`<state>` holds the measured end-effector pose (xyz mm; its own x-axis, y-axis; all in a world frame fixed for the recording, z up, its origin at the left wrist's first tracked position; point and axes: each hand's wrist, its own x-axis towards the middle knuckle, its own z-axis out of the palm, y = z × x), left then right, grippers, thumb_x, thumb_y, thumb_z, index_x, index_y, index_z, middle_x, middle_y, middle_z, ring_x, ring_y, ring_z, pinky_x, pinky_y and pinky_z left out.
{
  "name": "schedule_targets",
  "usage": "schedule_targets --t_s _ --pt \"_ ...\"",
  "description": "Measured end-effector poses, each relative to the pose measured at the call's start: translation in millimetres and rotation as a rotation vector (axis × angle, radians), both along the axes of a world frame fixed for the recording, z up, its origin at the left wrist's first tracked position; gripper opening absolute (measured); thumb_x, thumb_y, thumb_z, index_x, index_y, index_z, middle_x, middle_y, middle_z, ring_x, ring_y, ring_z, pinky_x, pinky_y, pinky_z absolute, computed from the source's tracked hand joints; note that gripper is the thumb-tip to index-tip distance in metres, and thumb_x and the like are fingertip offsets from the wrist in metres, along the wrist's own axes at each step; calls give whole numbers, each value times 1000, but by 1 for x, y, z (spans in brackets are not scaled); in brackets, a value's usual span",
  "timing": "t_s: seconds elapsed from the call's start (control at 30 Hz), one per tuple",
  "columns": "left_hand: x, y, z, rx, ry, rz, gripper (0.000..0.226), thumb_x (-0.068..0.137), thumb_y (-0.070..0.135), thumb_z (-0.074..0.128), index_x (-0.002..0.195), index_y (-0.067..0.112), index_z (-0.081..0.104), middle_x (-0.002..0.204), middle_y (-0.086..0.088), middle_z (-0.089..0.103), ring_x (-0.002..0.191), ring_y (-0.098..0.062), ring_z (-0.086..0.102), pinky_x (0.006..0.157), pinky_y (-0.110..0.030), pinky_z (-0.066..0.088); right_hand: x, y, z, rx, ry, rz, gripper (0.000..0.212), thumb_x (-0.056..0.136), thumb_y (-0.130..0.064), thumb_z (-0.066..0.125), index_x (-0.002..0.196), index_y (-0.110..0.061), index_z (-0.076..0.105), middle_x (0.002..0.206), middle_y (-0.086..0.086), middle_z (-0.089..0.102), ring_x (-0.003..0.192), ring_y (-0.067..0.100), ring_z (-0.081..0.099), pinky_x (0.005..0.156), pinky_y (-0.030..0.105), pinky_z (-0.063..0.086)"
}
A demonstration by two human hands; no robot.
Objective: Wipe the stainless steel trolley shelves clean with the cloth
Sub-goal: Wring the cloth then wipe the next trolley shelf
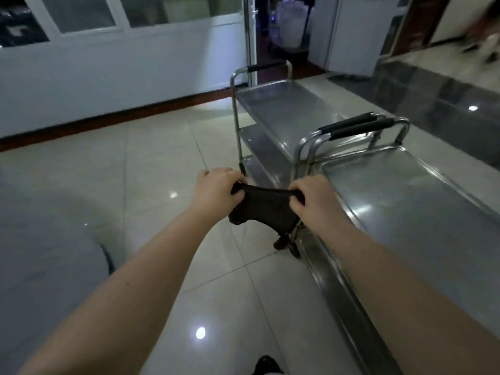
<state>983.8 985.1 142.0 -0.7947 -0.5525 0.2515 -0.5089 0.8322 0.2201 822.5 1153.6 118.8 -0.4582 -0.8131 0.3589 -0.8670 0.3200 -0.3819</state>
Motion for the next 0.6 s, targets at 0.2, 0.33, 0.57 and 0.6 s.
schedule_targets --t_s 0.2,0.33,0.57,0.6 --pt "-99 -32 -35 18 25 -278 17 88 24 63 101 34 70 102 13 67 102 -16 58 81 -31 23 -55 -1 -36 -8 -217 -258 19 83 -12 62 100 -11 71 94 2 65 97 23 54 86 36 44" --pt "-154 -47 -63 79 -81 -433 17 90 28 61 103 37 69 101 16 65 102 -13 57 85 -33 31 -59 8 -68 17 -304 -407 16 86 -11 61 100 -12 69 97 1 61 98 21 50 85 35 42" --pt "-234 -32 -135 169 -205 -800 19 88 24 65 104 32 71 104 11 69 106 -16 59 88 -35 30 -41 20 -132 -69 -467 -899 15 90 -5 58 104 -5 65 102 12 59 97 31 56 84 38 42" --pt "-240 -28 -145 176 -234 -846 19 87 25 66 104 32 71 104 11 69 106 -16 59 89 -36 31 -34 21 -142 -74 -499 -958 15 91 -5 58 105 -4 64 104 14 59 97 32 56 84 38 41"
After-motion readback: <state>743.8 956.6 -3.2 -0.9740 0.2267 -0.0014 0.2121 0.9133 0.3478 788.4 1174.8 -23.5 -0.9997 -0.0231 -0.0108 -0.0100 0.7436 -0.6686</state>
